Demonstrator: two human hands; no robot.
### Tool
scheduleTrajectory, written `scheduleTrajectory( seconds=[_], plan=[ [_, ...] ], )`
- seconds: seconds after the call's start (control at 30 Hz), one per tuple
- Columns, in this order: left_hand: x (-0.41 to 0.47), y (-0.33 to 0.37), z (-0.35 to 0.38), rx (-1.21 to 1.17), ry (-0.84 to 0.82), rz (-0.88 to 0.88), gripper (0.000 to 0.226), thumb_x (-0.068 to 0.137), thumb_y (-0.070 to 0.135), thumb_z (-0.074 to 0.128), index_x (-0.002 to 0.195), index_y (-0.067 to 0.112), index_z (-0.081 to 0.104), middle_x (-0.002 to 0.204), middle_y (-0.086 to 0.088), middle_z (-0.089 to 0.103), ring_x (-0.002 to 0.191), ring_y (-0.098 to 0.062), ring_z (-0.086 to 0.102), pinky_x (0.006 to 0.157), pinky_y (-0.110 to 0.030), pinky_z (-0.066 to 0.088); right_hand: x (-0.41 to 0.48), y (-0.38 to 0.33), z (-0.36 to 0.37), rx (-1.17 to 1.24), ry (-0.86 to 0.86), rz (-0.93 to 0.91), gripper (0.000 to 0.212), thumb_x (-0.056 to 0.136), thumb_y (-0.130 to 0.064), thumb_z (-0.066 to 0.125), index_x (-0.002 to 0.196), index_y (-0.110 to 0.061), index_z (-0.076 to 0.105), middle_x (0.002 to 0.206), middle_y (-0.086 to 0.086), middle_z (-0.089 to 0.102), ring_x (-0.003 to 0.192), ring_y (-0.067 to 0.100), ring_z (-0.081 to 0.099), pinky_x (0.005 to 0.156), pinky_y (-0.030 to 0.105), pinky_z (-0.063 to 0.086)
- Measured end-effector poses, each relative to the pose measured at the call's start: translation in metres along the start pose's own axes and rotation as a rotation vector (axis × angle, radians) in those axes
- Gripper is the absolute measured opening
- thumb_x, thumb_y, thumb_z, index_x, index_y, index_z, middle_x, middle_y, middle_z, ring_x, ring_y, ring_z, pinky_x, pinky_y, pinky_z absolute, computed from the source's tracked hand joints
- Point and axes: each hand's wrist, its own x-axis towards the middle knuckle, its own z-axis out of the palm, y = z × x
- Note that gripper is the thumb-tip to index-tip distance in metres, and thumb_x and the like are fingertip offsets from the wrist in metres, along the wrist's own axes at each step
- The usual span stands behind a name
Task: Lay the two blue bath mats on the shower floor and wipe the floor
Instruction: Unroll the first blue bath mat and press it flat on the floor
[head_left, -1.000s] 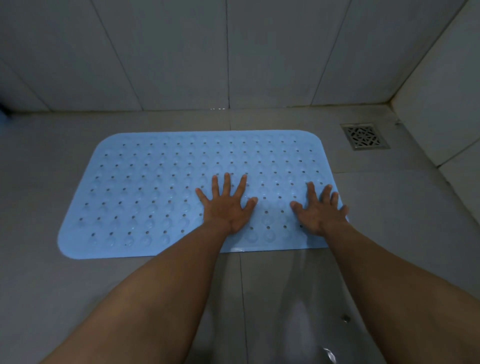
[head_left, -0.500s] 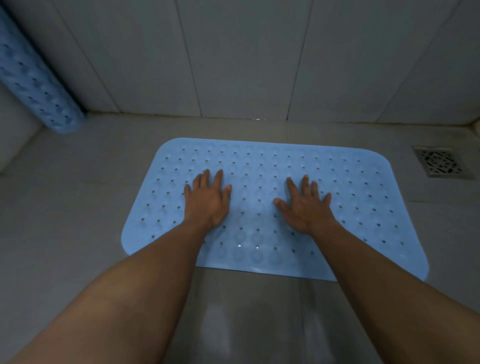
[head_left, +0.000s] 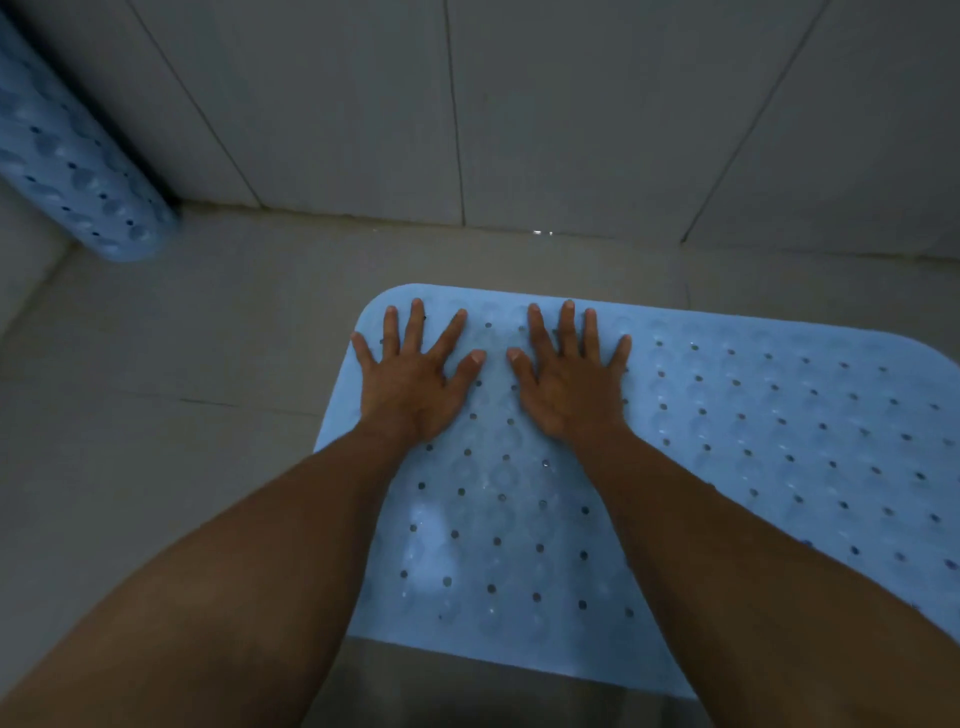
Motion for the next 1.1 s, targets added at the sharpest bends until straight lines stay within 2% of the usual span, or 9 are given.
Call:
scheduleTrajectory(
  seconds=[0.2,0.5,0.67,0.77,0.87,0.97,1.03,1.1],
  plan=[
    [0.003,0.005,-0.002,0.035,-0.046,-0.028,0.076,0.083,0.087,0.01,0.151,0.056,-0.006,0.166,0.002,-0.013,0.152,-0.028,-0.015,0.115,-0.066,-0.008,0.001,0.001,0.001,-0.025,-0.037,0.009,0.063,0.098,-0.062,0.008,0.156,-0.041,-0.009,0.167,-0.001,-0.01,0.152,0.025,-0.012,0.116,0.065,-0.004],
    [0.005,0.007,-0.007,0.03,-0.097,-0.058,0.073,0.086,0.083,0.008,0.151,0.054,-0.009,0.166,0.002,-0.016,0.151,-0.028,-0.019,0.116,-0.065,-0.011,0.005,0.002,-0.004,-0.007,-0.084,-0.014,0.061,0.1,-0.06,0.008,0.154,-0.043,-0.013,0.166,0.001,-0.015,0.152,0.027,-0.015,0.116,0.065,-0.005],
    [0.006,0.005,-0.002,0.032,-0.067,-0.051,0.068,0.09,0.078,0.007,0.151,0.054,-0.009,0.166,0.002,-0.014,0.152,-0.028,-0.017,0.116,-0.065,-0.01,0.005,0.002,-0.004,-0.006,-0.088,-0.018,0.062,0.1,-0.06,0.01,0.155,-0.042,-0.012,0.166,0.002,-0.017,0.151,0.027,-0.017,0.115,0.065,-0.01],
    [0.006,0.005,-0.002,0.041,-0.098,-0.062,0.069,0.089,0.079,0.006,0.151,0.054,-0.009,0.166,0.001,-0.016,0.151,-0.027,-0.02,0.115,-0.066,-0.011,0.007,0.002,-0.008,0.026,-0.145,-0.02,0.062,0.101,-0.059,0.013,0.156,-0.041,-0.008,0.166,0.001,-0.017,0.151,0.026,-0.019,0.114,0.066,-0.012],
    [0.008,0.011,-0.01,0.032,-0.191,-0.103,0.069,0.088,0.08,0.008,0.15,0.056,-0.011,0.164,0.002,-0.022,0.15,-0.027,-0.023,0.112,-0.07,-0.012,0.011,0.006,-0.021,0.142,-0.232,-0.03,0.061,0.102,-0.056,0.02,0.157,-0.039,-0.002,0.166,0.002,-0.012,0.152,0.026,-0.015,0.115,0.063,-0.013],
    [0.006,0.023,-0.018,0.054,-0.273,-0.17,0.069,0.09,0.077,0.007,0.151,0.052,-0.013,0.163,0.0,-0.026,0.149,-0.032,-0.025,0.11,-0.073,-0.011,0.005,0.026,-0.042,0.397,-0.231,-0.052,0.062,0.105,-0.048,0.03,0.158,-0.034,0.002,0.167,0.007,-0.006,0.153,0.025,-0.008,0.121,0.053,-0.007],
    [-0.001,0.035,-0.018,0.061,-0.24,-0.17,0.068,0.092,0.074,0.004,0.153,0.049,-0.013,0.163,-0.004,-0.026,0.149,-0.034,-0.024,0.109,-0.075,-0.01,-0.008,0.052,-0.053,0.566,-0.149,-0.047,0.064,0.105,-0.041,0.038,0.159,-0.032,0.004,0.167,0.01,-0.001,0.153,0.023,-0.002,0.123,0.046,0.002],
    [-0.012,0.057,-0.012,0.036,-0.12,-0.104,0.067,0.093,0.071,0.003,0.154,0.046,-0.011,0.165,-0.007,-0.02,0.15,-0.034,-0.02,0.109,-0.074,-0.01,-0.022,0.087,-0.061,0.634,0.022,-0.012,0.066,0.104,-0.032,0.044,0.159,-0.028,0.008,0.166,0.012,0.009,0.153,0.024,0.008,0.123,0.047,0.013]
  ],
)
